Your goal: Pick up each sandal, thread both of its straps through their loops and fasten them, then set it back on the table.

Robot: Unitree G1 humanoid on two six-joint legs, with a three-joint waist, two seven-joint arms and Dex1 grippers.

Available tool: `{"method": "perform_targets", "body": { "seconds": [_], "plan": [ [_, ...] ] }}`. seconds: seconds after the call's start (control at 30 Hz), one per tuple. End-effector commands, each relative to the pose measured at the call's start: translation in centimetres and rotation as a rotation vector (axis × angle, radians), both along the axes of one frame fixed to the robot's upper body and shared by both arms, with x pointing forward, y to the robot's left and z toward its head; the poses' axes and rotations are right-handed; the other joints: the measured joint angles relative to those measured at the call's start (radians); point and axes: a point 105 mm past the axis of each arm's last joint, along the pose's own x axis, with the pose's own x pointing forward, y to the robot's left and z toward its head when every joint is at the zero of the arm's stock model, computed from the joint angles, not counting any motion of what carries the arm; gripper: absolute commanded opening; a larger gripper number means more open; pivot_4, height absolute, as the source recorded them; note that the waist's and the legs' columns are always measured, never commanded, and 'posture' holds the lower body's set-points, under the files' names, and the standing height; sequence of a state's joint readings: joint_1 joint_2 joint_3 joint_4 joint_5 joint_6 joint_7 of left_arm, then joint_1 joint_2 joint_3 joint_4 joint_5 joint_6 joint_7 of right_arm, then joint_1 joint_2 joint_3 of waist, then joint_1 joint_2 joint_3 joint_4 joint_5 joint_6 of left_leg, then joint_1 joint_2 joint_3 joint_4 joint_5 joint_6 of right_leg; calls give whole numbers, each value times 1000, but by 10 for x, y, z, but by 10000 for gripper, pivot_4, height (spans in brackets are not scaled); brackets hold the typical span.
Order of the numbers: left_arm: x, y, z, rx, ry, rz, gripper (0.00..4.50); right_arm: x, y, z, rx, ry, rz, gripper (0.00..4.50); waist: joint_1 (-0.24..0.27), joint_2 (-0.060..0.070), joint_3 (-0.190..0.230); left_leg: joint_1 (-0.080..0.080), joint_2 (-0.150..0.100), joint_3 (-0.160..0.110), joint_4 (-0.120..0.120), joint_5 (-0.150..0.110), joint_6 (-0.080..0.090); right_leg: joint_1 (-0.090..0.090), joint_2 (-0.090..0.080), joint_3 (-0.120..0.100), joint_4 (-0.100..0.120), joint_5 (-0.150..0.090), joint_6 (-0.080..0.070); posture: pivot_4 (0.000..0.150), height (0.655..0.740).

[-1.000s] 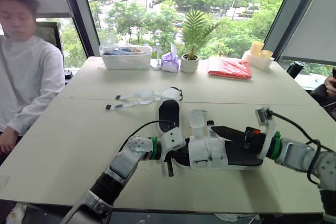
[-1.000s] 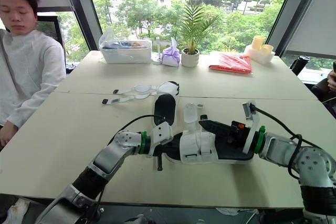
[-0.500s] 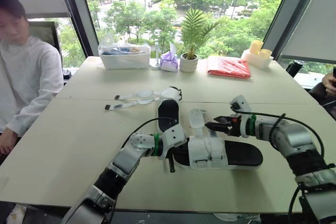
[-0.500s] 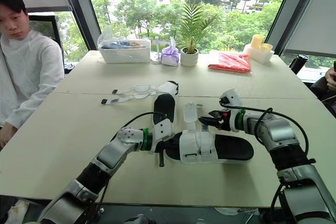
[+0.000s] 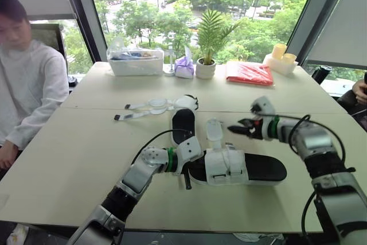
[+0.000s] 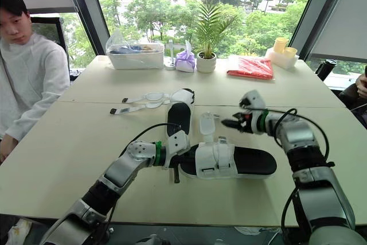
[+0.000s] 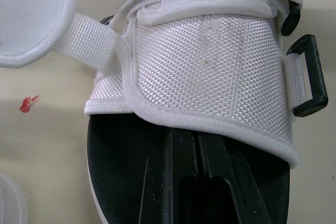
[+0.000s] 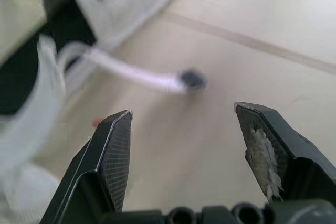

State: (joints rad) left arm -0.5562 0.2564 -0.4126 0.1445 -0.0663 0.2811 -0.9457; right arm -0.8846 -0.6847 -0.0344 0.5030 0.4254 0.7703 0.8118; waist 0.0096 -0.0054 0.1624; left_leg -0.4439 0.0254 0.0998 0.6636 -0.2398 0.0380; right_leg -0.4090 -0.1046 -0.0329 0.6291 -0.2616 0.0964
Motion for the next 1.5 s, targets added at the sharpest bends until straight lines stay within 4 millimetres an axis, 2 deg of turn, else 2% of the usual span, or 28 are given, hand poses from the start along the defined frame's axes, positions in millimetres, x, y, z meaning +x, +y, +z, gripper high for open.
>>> {"method": "perform_targets", "body": {
  "seconds": [0.03, 0.17, 0.3, 0.53, 0.7, 0.8, 0.93, 1.07, 1.23, 1.33, 1.5],
  "plan": [
    [-1, -2, -1, 8, -1, -4, 0, -7, 11, 26, 154, 30, 33, 33489, 0, 0, 0, 0, 0, 0, 0, 0, 0, 0, -1, 0, 0, -1, -1, 1500, 7400],
    [-2, -2, -3, 8, 3, -6, 0, -25, 25, 9, 166, 263, 63, 33489, 0, 0, 0, 0, -1, 0, -1, 0, 0, -1, -4, 0, 0, -1, -2, 1500, 7400],
    [-4, -3, -3, 8, 4, -9, 0, -38, 35, 1, 187, 338, 98, 33489, 0, 1, 0, 0, -3, 2, -3, 0, 0, -2, -9, -2, 0, -1, -2, 1500, 7400],
    [-6, -4, -4, 9, 2, -14, 0, -42, 61, -19, 316, 475, 132, 33489, -4, 1, 0, 0, -5, 3, -4, 0, 0, -3, -13, -6, 0, 0, -1, 1500, 7400],
    [-3, -5, -3, 14, -18, -6, 0, -28, 74, -36, 360, 534, 89, 33489, -5, 1, 0, 0, -6, 3, -4, 0, 0, -2, -13, -7, 0, 1, 1, 1500, 7400],
    [-1, -5, -2, 7, -18, 7, 0, -13, 83, -31, 491, 566, 68, 33489, -11, 1, 0, 0, -8, 3, -4, 0, 1, -3, -14, -7, 1, 1, 1, 1500, 7400],
    [-1, -4, -2, 4, -16, 18, 0, 9, 83, -20, 629, 545, -5, 33489, -16, 1, 0, 0, -8, 3, -4, 0, 1, -2, -14, -9, 1, 1, 2, 1500, 7400],
    [-1, -3, -2, 2, -12, 32, 0, 24, 86, -13, 672, 513, -55, 33489, -24, 1, 0, 0, -9, 4, -4, -1, 1, -2, -15, -9, 0, 1, 2, 1500, 7400],
    [-1, -1, -2, 0, -11, 44, 0, 32, 90, -11, 686, 491, -77, 33489, -25, 1, 0, 0, -9, 4, -4, -1, 1, -2, -15, -9, 0, 2, 2, 1500, 7400],
    [-1, -1, -2, -1, -9, 49, 0, 35, 92, -10, 676, 466, -79, 24745, -25, 1, 0, 0, -9, 4, -4, -1, 2, -2, -14, -10, 0, 2, 2, 1500, 7400],
    [-3, 0, -2, -5, -5, 56, 0, 35, 93, -14, 622, 453, -73, 697, -27, 1, 0, 0, -9, 4, -4, -1, 2, -2, -14, -10, 0, 2, 2, 1500, 7400]
  ]
}}
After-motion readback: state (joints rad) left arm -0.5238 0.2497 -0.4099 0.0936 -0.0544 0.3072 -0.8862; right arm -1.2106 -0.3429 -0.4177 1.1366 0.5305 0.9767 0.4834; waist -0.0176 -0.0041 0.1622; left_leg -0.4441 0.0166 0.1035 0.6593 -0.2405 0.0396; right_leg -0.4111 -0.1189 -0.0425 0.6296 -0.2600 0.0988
